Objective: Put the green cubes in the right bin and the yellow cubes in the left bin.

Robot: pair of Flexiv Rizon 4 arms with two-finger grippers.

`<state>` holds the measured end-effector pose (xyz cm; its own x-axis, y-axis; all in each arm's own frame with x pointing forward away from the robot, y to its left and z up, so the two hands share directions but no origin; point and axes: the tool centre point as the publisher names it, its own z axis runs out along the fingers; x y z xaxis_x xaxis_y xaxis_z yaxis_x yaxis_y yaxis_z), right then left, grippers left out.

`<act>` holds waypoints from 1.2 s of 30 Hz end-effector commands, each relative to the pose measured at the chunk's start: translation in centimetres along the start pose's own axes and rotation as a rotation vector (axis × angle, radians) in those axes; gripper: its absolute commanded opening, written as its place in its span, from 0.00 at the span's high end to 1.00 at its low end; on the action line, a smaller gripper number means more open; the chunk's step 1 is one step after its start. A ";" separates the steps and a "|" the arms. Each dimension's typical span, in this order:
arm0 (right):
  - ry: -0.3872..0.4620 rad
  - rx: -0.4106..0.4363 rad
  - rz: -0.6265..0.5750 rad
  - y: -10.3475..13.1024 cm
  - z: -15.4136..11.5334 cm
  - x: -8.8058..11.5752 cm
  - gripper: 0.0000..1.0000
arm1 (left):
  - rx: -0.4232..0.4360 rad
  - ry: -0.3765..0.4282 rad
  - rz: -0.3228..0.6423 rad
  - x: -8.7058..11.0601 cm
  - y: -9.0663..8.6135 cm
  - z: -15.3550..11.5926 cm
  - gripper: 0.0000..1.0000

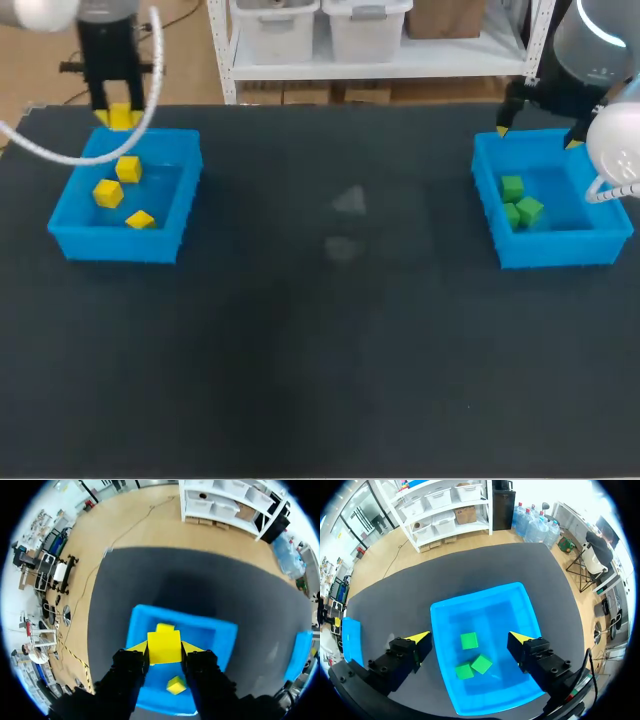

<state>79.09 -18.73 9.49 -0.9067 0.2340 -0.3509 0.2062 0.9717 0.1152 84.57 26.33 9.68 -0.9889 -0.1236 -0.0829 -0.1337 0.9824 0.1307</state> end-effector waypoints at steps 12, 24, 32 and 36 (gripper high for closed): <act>-0.008 0.001 0.002 -0.1 -0.1 0.3 0.00 | 0.076 -0.407 0.052 10.2 1.4 1.5 1.00; -0.008 0.001 0.002 -0.1 -0.1 0.3 0.00 | 0.116 -0.396 0.022 9.9 1.1 1.2 0.00; -0.008 0.001 0.002 -0.1 -0.1 0.3 0.00 | 0.116 -0.396 0.022 9.9 1.1 1.2 0.00; -0.008 0.001 0.002 -0.1 -0.1 0.3 0.00 | 0.116 -0.396 0.022 9.9 1.1 1.2 0.00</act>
<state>79.09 -18.73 9.49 -0.9067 0.2340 -0.3509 0.2062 0.9717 0.1152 75.32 26.17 7.87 -0.9671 -0.0721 -0.2442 -0.0820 0.9962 0.0308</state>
